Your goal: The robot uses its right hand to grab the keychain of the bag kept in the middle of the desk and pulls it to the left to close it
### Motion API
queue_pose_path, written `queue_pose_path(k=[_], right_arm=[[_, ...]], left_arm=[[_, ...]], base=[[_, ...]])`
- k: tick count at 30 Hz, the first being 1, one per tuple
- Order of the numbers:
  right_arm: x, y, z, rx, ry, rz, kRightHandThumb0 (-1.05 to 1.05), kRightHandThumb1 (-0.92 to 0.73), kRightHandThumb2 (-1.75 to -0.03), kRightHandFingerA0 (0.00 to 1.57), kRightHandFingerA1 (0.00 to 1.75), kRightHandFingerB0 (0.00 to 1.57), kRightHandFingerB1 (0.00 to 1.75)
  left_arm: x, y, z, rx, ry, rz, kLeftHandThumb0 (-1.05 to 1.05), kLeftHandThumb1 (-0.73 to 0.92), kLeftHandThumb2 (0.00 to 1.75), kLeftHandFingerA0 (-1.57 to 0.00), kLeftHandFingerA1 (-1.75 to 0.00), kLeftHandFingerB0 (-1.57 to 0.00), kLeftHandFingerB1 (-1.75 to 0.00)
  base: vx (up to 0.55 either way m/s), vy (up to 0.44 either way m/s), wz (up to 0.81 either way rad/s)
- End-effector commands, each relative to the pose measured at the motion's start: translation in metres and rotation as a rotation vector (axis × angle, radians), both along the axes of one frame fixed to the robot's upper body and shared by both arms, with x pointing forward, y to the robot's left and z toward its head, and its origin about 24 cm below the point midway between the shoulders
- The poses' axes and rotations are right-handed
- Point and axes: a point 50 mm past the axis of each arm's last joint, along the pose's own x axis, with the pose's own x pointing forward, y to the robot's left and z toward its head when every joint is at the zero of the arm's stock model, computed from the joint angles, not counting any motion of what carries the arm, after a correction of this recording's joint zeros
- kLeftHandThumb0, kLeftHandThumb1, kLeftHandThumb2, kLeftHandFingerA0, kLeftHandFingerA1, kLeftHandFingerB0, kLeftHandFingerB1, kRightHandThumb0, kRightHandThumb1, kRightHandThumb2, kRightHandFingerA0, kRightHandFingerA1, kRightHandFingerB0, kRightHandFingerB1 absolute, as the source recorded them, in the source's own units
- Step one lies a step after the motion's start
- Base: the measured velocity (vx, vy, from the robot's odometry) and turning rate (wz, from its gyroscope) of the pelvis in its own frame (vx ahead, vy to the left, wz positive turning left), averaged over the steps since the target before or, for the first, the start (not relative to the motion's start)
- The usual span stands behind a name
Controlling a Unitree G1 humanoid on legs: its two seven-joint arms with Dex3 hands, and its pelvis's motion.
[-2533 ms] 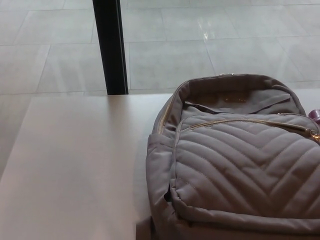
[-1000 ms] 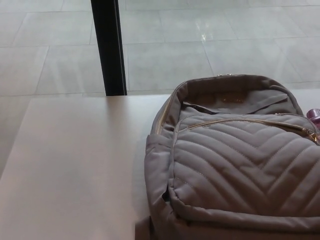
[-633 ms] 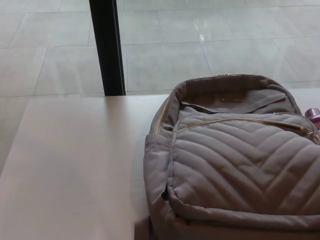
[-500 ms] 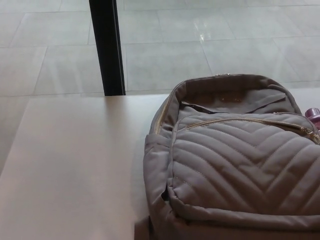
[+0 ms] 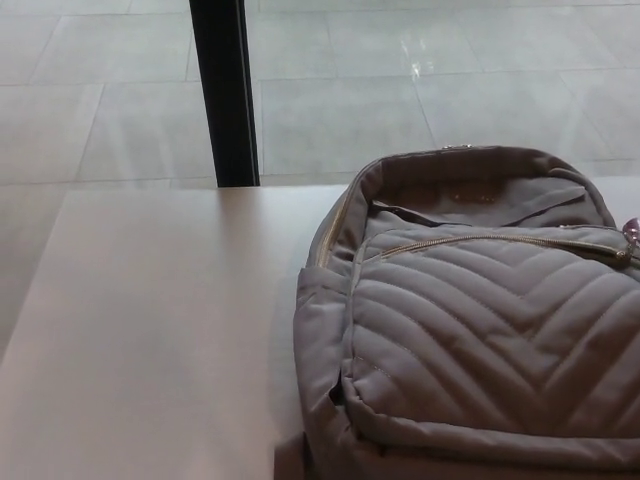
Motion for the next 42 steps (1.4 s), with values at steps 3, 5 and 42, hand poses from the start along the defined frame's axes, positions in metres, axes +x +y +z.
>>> queue_pose_path(k=[3,5,42], right_arm=[[0.019,0.028,0.015,0.007,0.039,0.063,-0.14,-0.48,-1.22,0.90,1.73,0.79,1.57],[0.023,0.035,0.016,0.021,0.031,0.090,-0.10,-0.50,-1.23,0.89,1.73,0.78,1.56],[0.060,0.159,-0.022,-0.114,0.164,0.287,-0.20,-0.49,-1.22,0.87,1.75,0.74,1.61]], left_arm=[[0.001,0.008,0.005,0.027,0.009,-0.001,-1.05,0.83,0.82,-0.62,-1.11,-0.39,-1.05],[0.001,0.008,0.005,0.029,0.008,-0.004,-1.05,0.82,0.82,-0.60,-1.14,-0.39,-1.07],[0.008,0.001,0.000,0.012,-0.010,-0.011,-1.05,0.84,0.79,-0.65,-1.12,-0.43,-1.08]], base=[[0.00,0.000,0.00],[0.00,0.000,0.00],[0.00,0.000,0.00]])
